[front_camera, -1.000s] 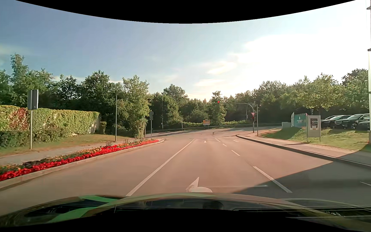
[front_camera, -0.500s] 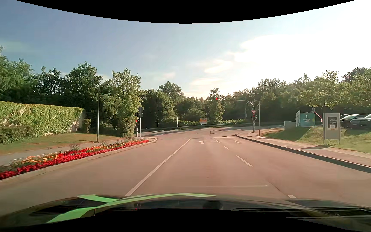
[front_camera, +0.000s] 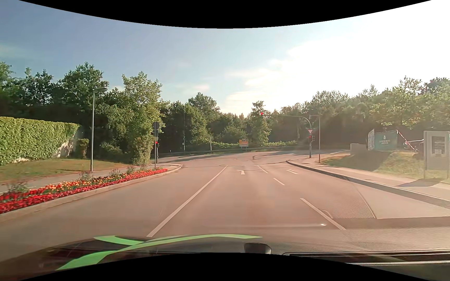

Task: Follow the waypoints while adhering to traffic rules and regulations

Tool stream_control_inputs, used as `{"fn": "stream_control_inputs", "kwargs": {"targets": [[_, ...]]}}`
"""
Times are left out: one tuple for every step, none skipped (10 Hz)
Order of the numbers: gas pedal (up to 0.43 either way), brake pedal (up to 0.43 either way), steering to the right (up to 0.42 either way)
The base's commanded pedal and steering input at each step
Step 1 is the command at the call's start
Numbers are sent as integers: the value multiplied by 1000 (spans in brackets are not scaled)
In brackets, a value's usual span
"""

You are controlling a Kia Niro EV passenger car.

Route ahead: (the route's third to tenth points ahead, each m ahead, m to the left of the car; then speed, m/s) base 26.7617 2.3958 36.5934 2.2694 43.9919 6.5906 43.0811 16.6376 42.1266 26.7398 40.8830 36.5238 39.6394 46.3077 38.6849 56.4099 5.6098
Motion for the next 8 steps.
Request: {"fn": "stream_control_inputs", "kwargs": {"targets": [[0, 79, 15], [0, 98, 16], [0, 91, 15], [0, 85, 16], [0, 91, 16], [0, 104, 16], [0, 110, 16], [0, 128, 15]]}}
